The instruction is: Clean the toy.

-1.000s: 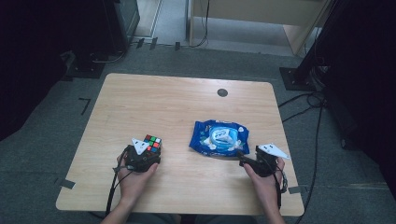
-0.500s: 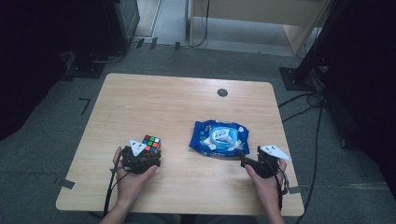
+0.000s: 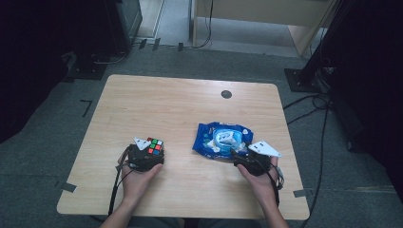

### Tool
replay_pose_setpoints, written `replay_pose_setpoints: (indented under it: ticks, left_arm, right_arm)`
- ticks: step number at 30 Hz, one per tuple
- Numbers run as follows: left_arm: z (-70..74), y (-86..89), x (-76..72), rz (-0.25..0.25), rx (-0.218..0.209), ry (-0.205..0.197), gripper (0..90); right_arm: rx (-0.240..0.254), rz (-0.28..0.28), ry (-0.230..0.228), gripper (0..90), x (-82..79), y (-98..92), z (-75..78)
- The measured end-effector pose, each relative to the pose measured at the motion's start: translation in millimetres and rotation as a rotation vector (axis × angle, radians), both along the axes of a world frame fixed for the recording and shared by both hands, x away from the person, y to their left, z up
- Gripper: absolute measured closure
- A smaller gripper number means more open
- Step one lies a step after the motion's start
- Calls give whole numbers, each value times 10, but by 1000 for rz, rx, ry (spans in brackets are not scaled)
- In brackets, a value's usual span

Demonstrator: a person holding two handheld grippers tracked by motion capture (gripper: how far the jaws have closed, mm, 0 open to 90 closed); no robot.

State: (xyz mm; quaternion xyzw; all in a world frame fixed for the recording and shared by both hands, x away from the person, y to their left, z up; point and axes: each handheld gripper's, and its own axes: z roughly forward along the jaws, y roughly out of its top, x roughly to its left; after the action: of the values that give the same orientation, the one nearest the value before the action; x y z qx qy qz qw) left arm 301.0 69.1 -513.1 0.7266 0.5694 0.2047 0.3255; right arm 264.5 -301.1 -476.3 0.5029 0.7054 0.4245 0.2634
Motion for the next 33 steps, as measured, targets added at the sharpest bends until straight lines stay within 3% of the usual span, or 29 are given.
replay_pose_setpoints:
  ticks: [4, 6, 11, 18, 21, 25, 27, 29, 31, 33]
  left_arm:
    - [2, -8, 20, -23, 0, -4, 316]
    - [5, -6, 29, -49, 0, -7, 328]
    - [9, -7, 2, -107, -17, -26, 339]
    - [116, 10, -66, -176, -55, -70, 339]
    - [200, -11, -88, -214, -57, -80, 339]
    - [340, -54, -127, -279, -61, -113, 339]
    - [404, -70, -108, -296, -67, -129, 339]
    - [466, -86, -78, -303, -63, -138, 339]
    - [512, -88, -68, -305, -73, -148, 339]
    - [520, -87, -78, -305, -75, -156, 339]
  right_arm:
    - [-3, -16, 72, 358, 215, 88, -51]
    - [-5, 7, 97, 391, 292, 134, -74]
    - [-44, 16, 82, 478, 381, 223, -113]
    - [-33, 38, 102, 627, 407, 215, -171]
    - [-3, 39, 119, 704, 423, 201, -174]
    - [80, 31, 142, 787, 421, 129, -168]
    - [69, 32, 133, 886, 394, 112, -157]
    - [70, 35, 120, 899, 372, 109, -140]
    - [56, 34, 60, 900, 325, 125, -74]
    - [83, 39, -11, 899, 282, 114, 30]
